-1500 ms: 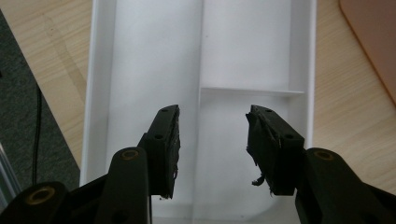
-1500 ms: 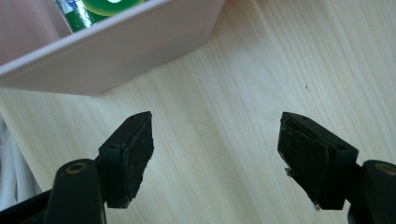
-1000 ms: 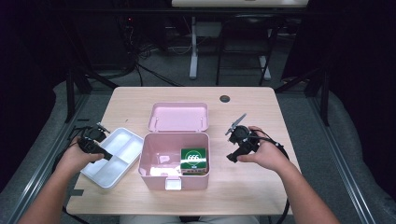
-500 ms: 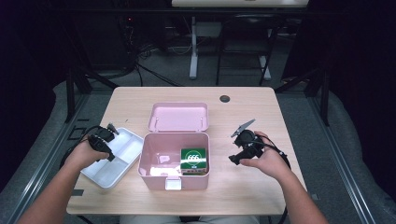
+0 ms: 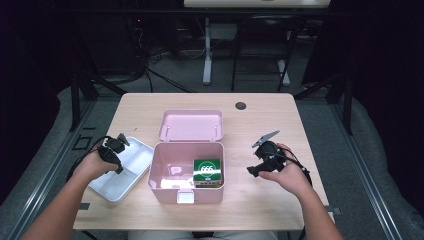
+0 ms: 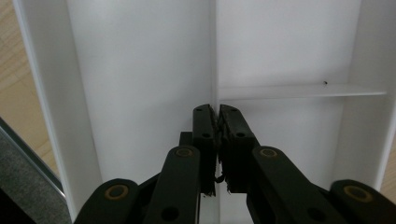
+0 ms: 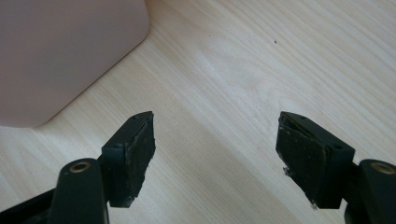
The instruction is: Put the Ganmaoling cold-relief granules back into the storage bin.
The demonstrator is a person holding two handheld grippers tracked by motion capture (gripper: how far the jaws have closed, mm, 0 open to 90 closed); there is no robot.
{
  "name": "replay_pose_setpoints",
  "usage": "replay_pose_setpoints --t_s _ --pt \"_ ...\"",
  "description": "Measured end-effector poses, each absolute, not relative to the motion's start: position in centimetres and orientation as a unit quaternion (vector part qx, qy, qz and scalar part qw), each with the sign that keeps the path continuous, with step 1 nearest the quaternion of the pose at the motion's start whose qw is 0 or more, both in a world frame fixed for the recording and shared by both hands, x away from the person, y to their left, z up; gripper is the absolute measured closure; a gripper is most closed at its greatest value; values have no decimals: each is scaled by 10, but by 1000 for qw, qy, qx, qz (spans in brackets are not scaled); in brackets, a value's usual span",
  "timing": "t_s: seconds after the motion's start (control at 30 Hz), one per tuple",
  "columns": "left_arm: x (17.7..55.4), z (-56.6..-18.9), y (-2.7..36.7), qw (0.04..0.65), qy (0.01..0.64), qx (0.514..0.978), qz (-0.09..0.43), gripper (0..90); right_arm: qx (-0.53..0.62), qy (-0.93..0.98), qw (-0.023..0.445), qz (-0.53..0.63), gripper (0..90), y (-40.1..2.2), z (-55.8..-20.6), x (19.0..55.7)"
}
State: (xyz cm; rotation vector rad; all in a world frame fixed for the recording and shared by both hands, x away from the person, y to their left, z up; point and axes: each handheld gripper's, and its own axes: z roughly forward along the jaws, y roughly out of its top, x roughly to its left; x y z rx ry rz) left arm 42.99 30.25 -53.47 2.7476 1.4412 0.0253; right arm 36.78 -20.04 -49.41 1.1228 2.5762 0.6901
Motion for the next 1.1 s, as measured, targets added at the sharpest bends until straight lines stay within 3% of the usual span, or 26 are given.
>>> replay_pose_setpoints --t_s 1.1 --pt "434 -539 297 -4 455 890 -9 894 402 866 132 266 279 -206 -502 363"
